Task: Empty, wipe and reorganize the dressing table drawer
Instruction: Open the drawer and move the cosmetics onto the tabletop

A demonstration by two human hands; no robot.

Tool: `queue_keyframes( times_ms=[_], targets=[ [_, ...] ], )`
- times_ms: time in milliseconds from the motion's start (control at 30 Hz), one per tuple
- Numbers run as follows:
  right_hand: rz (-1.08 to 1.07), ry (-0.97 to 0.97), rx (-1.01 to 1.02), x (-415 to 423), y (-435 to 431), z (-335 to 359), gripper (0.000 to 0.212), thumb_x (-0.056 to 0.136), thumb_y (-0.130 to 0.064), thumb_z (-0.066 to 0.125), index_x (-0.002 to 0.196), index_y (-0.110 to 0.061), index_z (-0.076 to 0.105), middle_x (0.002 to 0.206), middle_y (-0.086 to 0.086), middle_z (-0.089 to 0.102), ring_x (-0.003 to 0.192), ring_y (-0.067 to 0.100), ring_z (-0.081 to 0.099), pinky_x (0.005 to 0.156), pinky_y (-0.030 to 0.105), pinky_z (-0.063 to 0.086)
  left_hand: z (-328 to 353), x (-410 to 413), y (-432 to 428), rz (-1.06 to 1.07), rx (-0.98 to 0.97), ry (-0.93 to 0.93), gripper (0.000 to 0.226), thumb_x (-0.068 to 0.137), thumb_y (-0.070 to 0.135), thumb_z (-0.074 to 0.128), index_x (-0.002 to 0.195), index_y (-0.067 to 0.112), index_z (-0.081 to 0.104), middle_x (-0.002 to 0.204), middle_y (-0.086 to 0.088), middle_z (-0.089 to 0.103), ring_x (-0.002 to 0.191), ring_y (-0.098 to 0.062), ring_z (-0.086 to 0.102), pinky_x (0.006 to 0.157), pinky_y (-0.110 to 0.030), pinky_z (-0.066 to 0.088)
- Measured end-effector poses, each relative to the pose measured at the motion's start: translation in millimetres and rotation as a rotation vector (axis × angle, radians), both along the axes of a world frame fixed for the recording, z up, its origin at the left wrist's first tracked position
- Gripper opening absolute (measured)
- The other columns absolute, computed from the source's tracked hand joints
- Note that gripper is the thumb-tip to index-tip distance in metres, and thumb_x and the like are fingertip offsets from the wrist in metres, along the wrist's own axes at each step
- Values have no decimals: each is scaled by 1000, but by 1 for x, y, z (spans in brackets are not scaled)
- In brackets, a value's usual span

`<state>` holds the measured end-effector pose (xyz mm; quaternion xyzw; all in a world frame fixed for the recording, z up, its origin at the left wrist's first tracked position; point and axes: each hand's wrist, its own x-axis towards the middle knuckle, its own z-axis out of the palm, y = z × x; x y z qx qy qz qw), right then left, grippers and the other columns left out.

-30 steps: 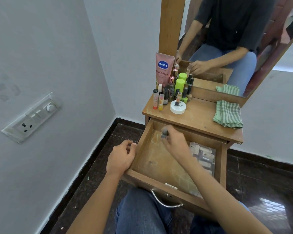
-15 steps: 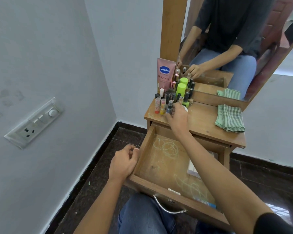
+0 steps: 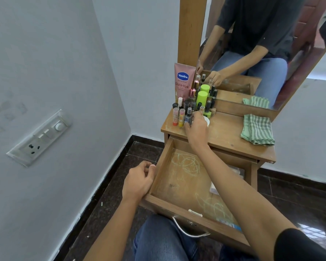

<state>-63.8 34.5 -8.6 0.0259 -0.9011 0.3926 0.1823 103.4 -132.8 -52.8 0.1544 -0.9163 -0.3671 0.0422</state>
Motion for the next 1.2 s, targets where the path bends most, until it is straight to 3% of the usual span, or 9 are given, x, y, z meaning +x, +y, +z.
queue_keyframes(
  times_ms=[267,400,467,567,667,800,967,1100,1200],
  targets=[
    [43,45,-142,28,14,-2,39,87,-8,65,123,-8,50,101,1,56,85,14,58,71,23,47,0,0,-1,-1,2,-17,28,97,46,44,107,29,65,81,14,65,75,-5,62,71,-34,53],
    [250,16,-94,70,51,-14,14,87,-13,66,99,-16,60,85,-7,58,71,4,54,65,16,46,1,0,0,6,0,-10,25,98,44,45,100,29,65,76,12,65,71,-6,61,65,-31,49],
    [459,-114,39,83,78,-20,11,84,-14,70,92,-18,63,82,-6,64,71,6,58,67,18,48,0,0,-1,-1,-10,-16,24,97,44,45,99,30,64,75,12,65,70,-6,61,65,-31,50],
    [718,-529,435,99,112,-25,22,84,-22,69,105,-17,65,96,-3,67,83,9,61,72,18,47,-2,-1,-1,-14,-25,-15,24,97,44,45,98,29,64,74,11,65,69,-8,61,64,-32,50],
    [766,-801,651,115,132,-29,25,84,-17,66,109,-18,62,99,-3,63,85,10,57,72,18,46,-4,-1,-1,-9,-28,-3,26,98,43,45,96,25,64,74,9,64,70,-9,60,62,-30,44],
    [720,-900,786,134,143,-33,27,82,-11,63,109,-14,61,96,-3,58,89,16,55,83,30,50,-4,-2,0,-2,-36,-8,24,98,42,47,98,25,64,79,11,64,75,-7,59,67,-31,45],
    [733,-969,789,143,144,-41,22,79,-10,71,100,-13,67,89,-7,59,71,5,54,54,14,42,-5,-3,-2,16,-36,-19,26,98,42,47,99,24,66,81,11,64,76,-6,58,70,-32,45],
    [775,-1004,770,143,144,-44,24,80,-4,65,103,-10,69,104,0,68,80,9,56,54,11,39,-5,-2,0,14,-36,-22,27,98,41,47,97,23,66,78,6,66,74,-9,59,64,-30,43],
    [787,-1006,748,143,146,-47,24,80,-5,66,103,-8,68,101,2,67,85,12,56,57,13,41,-5,-1,0,3,-42,-22,27,99,40,46,98,23,66,78,4,66,72,-9,59,61,-26,42]
  ],
)
